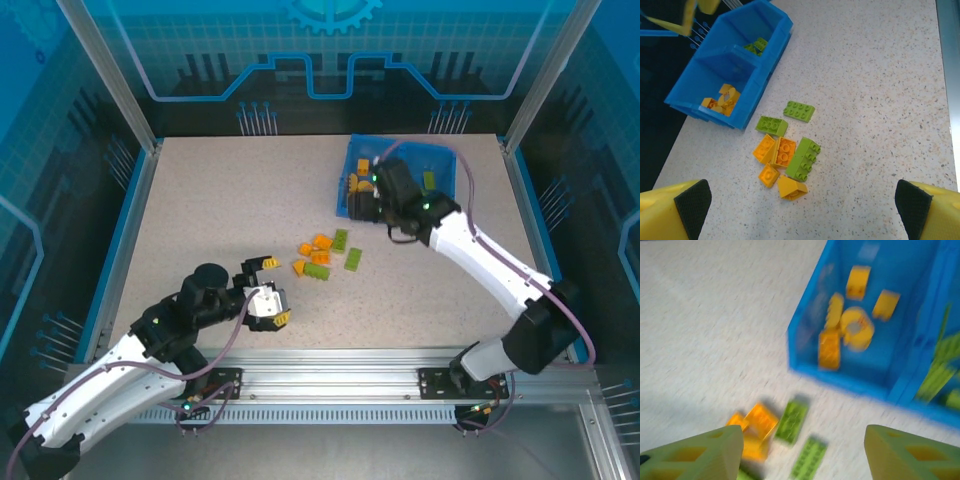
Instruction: Sort the legos into containers by color
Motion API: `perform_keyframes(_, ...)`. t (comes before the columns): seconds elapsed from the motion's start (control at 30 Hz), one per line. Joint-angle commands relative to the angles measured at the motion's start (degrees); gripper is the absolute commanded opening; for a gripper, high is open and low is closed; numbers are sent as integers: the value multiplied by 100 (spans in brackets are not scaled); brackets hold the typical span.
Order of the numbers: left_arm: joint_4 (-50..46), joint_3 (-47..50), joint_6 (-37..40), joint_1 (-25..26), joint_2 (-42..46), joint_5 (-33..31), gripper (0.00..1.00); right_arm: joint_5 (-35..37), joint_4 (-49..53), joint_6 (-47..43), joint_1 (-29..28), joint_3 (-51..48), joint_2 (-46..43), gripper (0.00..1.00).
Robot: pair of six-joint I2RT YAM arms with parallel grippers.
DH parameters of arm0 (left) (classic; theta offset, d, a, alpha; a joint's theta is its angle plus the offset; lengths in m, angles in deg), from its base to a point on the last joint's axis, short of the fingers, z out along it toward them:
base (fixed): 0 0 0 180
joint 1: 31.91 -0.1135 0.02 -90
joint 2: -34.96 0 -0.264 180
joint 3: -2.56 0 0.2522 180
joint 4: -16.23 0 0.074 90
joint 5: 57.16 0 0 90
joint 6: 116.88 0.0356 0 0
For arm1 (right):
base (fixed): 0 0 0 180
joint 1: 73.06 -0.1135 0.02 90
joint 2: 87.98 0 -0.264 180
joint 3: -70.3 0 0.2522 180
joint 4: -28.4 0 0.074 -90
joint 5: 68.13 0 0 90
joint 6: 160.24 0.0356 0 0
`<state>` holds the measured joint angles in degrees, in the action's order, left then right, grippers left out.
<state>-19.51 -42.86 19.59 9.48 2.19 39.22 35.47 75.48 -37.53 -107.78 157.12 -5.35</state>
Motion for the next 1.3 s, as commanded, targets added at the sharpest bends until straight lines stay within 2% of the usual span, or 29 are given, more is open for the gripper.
perform_keyframes(0.0,54,-15,-7,-52,-164,284,99,-135,134,1081,-267,-513,292,70)
perform_keyframes(0.17,-42,-68,28,-67,-366,336,99,-208,492,1410,-516,-264,1271,71)
perform_keyframes(0.4,-132,-64,36,-64,-361,259,99,291,461,1283,-518,301,2506,71)
perform_keyframes(0.53,-135,-50,49,-65,-366,257,99,449,447,1252,-470,440,2973,68)
perform_keyframes(0.67,-99,-42,47,-66,-377,276,99,433,386,1287,-473,431,3218,61)
perform_keyframes(0.87,-70,-33,53,-65,-380,312,99,498,314,1436,-477,90,3119,46)
perform_keyframes(1.1,-62,-24,63,-61,-385,277,99,434,-50,1490,-440,-472,2483,31)
perform_keyframes(1.27,-56,-33,63,-61,-374,273,99,594,-102,1373,-327,-649,1770,32)
